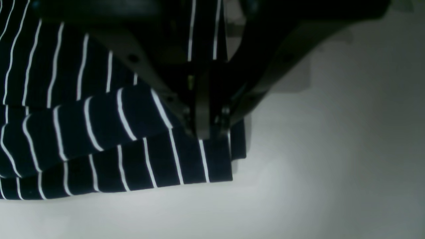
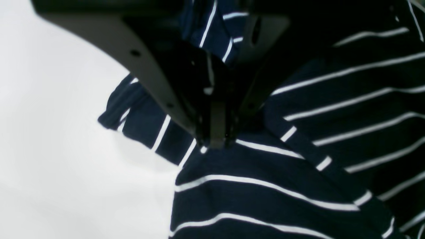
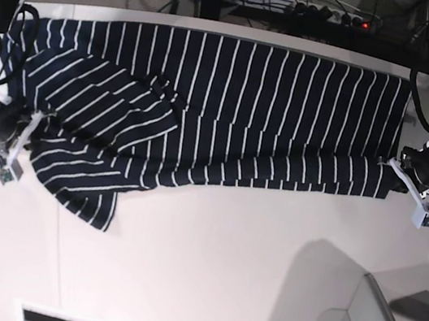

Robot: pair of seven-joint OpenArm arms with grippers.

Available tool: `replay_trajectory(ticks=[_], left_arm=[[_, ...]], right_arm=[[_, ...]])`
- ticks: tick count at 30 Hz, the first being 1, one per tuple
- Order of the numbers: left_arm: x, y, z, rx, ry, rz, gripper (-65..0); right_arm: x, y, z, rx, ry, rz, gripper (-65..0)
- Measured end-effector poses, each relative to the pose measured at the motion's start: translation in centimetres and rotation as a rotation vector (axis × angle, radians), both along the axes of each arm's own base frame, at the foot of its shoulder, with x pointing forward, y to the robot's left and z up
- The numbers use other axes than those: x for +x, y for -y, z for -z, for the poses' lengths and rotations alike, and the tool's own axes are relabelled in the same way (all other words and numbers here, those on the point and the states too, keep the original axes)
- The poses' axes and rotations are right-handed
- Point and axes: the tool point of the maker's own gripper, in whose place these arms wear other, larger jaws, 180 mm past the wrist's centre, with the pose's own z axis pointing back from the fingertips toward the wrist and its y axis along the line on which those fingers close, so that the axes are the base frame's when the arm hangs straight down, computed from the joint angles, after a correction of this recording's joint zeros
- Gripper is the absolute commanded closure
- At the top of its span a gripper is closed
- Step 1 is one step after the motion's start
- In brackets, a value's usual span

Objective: Layout the t-shirt on the table in an organized manner, then fold the t-shirt properly
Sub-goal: 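Lift the hem with both grippers and fold it toward the collar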

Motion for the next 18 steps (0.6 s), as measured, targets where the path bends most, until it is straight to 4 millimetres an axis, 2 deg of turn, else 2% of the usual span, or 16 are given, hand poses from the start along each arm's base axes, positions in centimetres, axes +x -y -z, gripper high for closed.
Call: replay_trajectory(ticks=[3, 7, 9, 12, 13, 16, 18], left_arm=[[-0.3, -0.2, 0.6, -0.006, -0.015, -0.012, 0.0], [0.5, -0.3, 0.2, -0.009, 0.016, -0.013, 0.0], [0.4, -0.2, 0.3, -0.011, 0.013, -0.014, 0.0], [0.2, 1.1, 1.2, -0.001, -0.021, 0.034, 0.0], [0.2, 1.7, 1.4, -0.010, -0.024, 0.045, 0.0], [0.2, 1.9, 1.5, -0.017, -0.023, 0.048, 0.0], [0.2, 1.7, 1.4, -0.011, -0.023, 0.047, 0.0]], right_arm=[[-0.1, 1.4, 0.1, -0.026, 0.002, 0.071, 0.0], [0.1, 2.3, 0.1, -0.044, 0.005, 0.119, -0.2], [-0.5, 2.7, 0.4, -0.061, -0.035, 0.141, -1.7], [-1.3, 3.0, 0.6, -0.092, -0.086, 0.142, -12.9], [-1.1, 2.9, -0.1, -0.109, -0.074, 0.137, -18.0], [0.9, 2.6, -4.6, -0.089, 0.091, 0.163, -31.8], [1.9, 2.5, -6.6, -0.103, 0.152, 0.178, -38.1]])
